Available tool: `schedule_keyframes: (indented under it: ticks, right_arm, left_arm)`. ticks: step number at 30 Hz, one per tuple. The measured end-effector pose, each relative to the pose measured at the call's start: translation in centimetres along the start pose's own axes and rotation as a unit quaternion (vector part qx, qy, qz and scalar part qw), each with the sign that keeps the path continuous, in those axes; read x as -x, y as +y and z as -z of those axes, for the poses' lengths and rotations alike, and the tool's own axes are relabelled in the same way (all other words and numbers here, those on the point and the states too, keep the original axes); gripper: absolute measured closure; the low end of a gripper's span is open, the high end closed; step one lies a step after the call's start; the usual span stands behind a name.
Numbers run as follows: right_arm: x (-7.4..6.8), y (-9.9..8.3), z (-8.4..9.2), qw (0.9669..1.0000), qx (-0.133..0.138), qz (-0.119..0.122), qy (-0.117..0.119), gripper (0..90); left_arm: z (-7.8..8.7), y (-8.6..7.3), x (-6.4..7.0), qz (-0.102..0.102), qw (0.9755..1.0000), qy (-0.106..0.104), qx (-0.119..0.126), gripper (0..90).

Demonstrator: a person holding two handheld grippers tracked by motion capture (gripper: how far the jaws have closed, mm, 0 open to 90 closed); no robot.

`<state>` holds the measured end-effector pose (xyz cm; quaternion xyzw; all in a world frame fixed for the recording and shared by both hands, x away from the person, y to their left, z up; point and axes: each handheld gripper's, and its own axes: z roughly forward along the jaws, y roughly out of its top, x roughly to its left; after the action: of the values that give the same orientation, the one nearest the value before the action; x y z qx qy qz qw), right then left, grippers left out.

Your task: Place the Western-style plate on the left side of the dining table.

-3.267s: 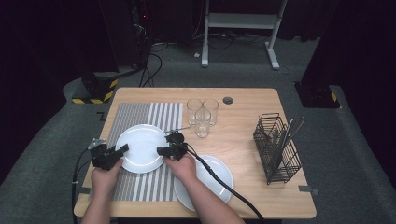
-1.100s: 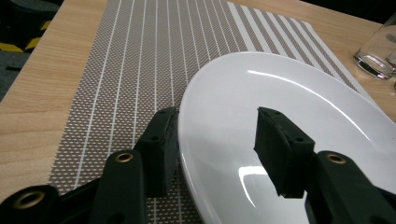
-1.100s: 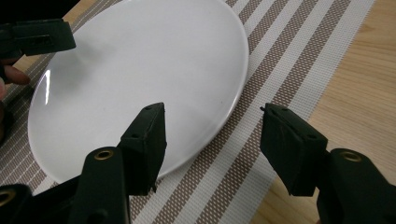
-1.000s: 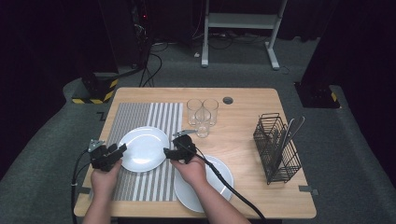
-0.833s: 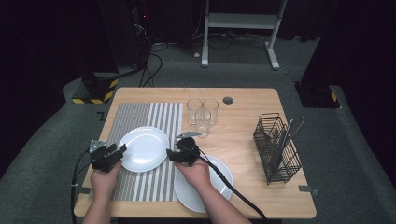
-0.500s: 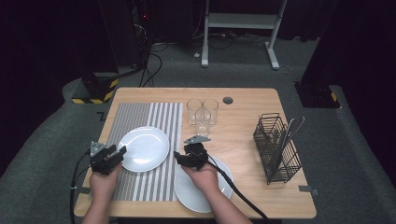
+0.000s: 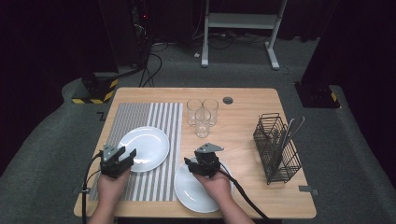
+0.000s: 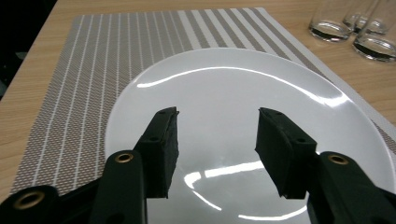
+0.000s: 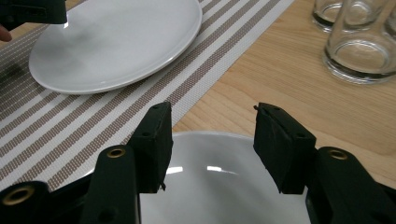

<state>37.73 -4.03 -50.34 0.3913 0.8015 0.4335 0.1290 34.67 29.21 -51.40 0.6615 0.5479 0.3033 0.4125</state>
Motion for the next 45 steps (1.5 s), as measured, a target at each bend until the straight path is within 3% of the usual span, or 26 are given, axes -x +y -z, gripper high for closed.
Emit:
schedule_keyframes:
  ticks: [13, 20, 24, 33, 35, 41, 45]
  right_arm:
    - [1.7, -2.0, 2.9, 0.9989, 0.022, 0.031, -0.026, 45.2]
    - [2.3, -2.4, 5.0, 0.9975, 0.055, 0.027, -0.036, 45.8]
    - [2.8, -2.6, 6.1, 0.9961, 0.070, 0.032, -0.045, 46.4]
    - [3.7, -3.1, 7.0, 0.9951, 0.064, 0.027, -0.071, 48.5]
    - [3.8, -3.1, 7.0, 0.9958, 0.057, 0.021, -0.069, 53.6]
    - [3.9, -3.4, 7.1, 0.9947, 0.060, 0.022, -0.081, 53.6]
    - [3.9, -3.4, 7.5, 0.9937, 0.072, 0.026, -0.081, 54.0]
  left_arm:
    - [0.9, -0.3, 3.7, -0.027, 0.9991, -0.029, 0.013, 47.2]
    - [1.0, -0.6, 5.3, -0.028, 0.9986, -0.044, 0.009, 45.7]
    - [1.0, -1.0, 6.1, -0.043, 0.9982, -0.043, 0.005, 44.8]
    - [0.4, -1.0, 6.6, -0.059, 0.9964, -0.059, -0.018, 35.8]
    - [0.5, -1.1, 6.7, -0.063, 0.9960, -0.062, -0.015, 35.7]
    - [0.3, -1.4, 7.1, -0.079, 0.9945, -0.065, -0.020, 36.7]
    - [0.3, -1.6, 6.9, -0.072, 0.9946, -0.073, -0.017, 38.0]
